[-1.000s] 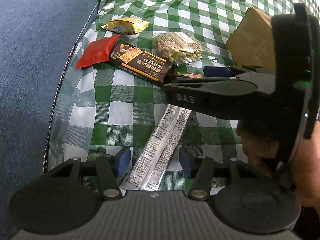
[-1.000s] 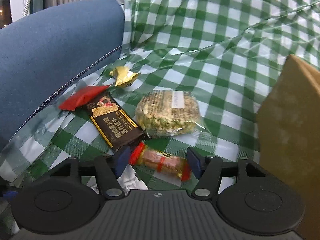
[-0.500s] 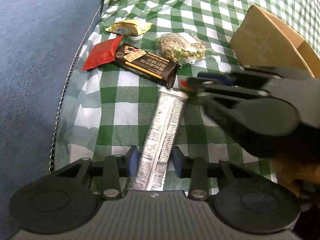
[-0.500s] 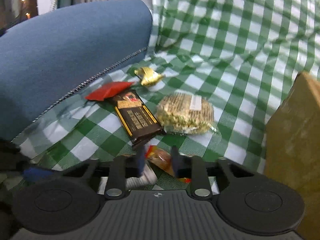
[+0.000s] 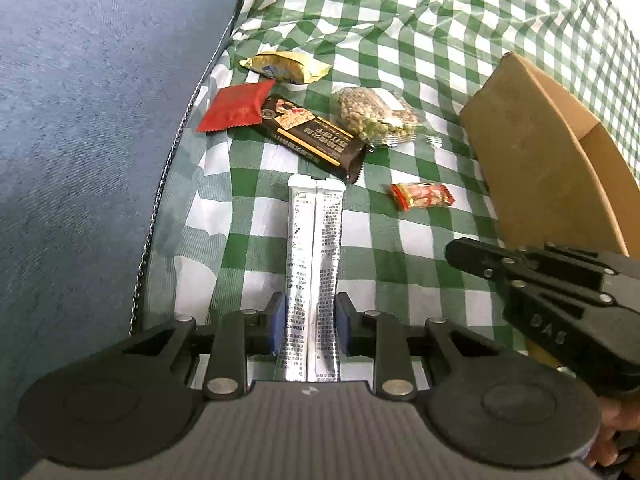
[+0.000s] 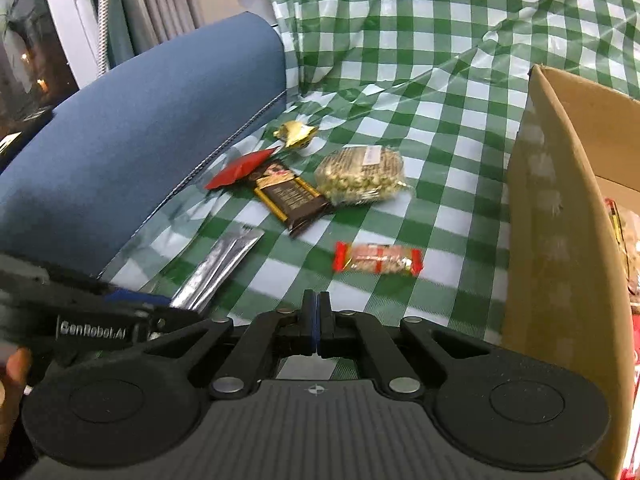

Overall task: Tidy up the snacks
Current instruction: 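Grasp the silver stick pack with the left tool while the right tool grasps the red-wrapped sausage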

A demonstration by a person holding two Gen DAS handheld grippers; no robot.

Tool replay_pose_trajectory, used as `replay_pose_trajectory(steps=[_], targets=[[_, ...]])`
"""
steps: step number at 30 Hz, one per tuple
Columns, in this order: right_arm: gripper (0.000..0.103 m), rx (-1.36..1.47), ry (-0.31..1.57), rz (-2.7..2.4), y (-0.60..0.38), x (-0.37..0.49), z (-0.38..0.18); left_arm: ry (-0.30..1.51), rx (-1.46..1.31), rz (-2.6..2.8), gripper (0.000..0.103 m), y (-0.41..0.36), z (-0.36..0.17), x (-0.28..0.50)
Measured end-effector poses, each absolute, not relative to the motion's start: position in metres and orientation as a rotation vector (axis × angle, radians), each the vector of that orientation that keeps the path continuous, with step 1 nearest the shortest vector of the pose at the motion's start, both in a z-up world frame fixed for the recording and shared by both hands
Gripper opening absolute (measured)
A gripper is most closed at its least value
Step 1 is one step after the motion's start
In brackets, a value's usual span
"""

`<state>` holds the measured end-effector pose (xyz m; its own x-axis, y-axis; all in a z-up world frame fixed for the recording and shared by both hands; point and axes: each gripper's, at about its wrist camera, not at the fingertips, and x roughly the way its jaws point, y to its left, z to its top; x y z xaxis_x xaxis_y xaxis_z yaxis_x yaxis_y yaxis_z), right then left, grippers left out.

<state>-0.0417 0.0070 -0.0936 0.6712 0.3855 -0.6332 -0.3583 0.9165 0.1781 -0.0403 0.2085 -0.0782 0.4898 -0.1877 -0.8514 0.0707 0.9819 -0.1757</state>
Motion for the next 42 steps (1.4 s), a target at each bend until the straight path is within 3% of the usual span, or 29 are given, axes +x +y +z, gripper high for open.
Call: replay_pose_trajectory(steps=[2,4,6,8,12,25,28,30,42], targets=[[0.004,0.026,0.706,0.42,0.011,-0.046,-0.093,1.054,-0.121,-0.168,0.029,0.207,-0.077,-0.044],[0.017,0.013,0.685,0.414,0.014,-0.046,-0.094,1.054,-0.11,-0.178,0.03,0.204,-0.076,-0.047],[0.04,0.019,0.68,0.396,0.014,-0.041,-0.096,1.061,-0.093,-0.174,0.031,0.203,-0.078,-0.046],[0.048,0.056,0.688,0.369,0.013,-0.032,-0.099,1.078,-0.096,-0.174,0.031,0.203,-0.081,-0.042],[0.054,0.179,0.702,0.323,0.007,-0.011,-0.106,1.096,-0.101,-0.18,0.031,0.203,-0.086,-0.037],[0.053,0.236,0.724,0.179,0.009,0.047,-0.13,1.123,-0.057,-0.177,0.036,0.194,-0.094,-0.028],[0.041,0.101,0.702,0.161,0.024,0.046,-0.133,1.118,-0.03,-0.176,0.039,0.189,-0.095,-0.027],[0.018,0.066,0.69,0.16,0.025,0.044,-0.132,1.115,-0.009,-0.176,0.039,0.186,-0.096,-0.027],[0.017,0.04,0.658,0.311,0.018,-0.009,-0.099,1.093,-0.051,-0.162,0.028,0.193,-0.093,-0.028]])
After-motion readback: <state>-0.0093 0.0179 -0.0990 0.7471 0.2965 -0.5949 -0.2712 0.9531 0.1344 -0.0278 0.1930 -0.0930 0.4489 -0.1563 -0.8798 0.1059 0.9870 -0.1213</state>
